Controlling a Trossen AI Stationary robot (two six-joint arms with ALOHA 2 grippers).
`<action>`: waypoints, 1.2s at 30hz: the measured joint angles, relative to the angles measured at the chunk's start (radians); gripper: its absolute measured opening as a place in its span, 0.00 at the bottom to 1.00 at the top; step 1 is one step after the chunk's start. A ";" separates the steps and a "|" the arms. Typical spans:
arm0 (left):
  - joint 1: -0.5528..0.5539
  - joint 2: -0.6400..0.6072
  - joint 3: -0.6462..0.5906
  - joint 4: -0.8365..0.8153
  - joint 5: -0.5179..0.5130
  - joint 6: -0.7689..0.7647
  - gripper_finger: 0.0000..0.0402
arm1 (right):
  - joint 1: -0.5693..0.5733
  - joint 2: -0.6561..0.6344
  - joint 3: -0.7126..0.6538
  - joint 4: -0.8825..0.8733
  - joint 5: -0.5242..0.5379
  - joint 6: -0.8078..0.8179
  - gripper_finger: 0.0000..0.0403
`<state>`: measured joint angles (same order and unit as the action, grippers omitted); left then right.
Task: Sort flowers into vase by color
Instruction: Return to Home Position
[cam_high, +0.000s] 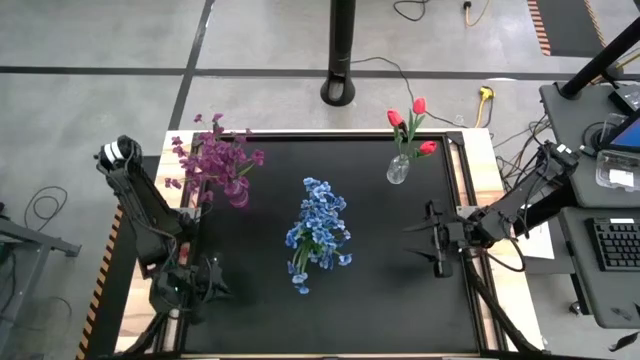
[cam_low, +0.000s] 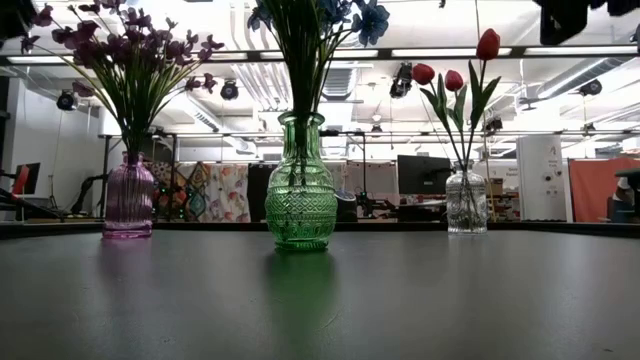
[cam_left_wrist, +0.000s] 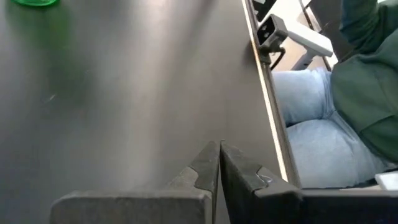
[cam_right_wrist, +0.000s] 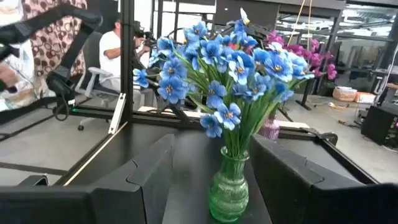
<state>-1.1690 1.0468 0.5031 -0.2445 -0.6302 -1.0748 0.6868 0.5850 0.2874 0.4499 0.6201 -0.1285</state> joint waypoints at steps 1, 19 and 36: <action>0.000 -0.021 -0.017 0.000 0.000 0.000 0.00 | 0.000 -0.012 -0.013 0.005 0.000 0.004 0.50; -0.034 -0.412 -0.137 -0.335 0.286 -0.334 0.00 | 0.000 -0.138 -0.071 0.008 0.008 0.015 0.50; 0.005 -0.511 -0.445 0.275 0.038 -0.046 0.00 | 0.000 -0.139 -0.063 0.014 0.009 0.014 0.50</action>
<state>-1.1642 0.5358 0.0584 0.0309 -0.5925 -1.1211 0.6865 0.4458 0.2242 0.4642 0.6289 -0.1144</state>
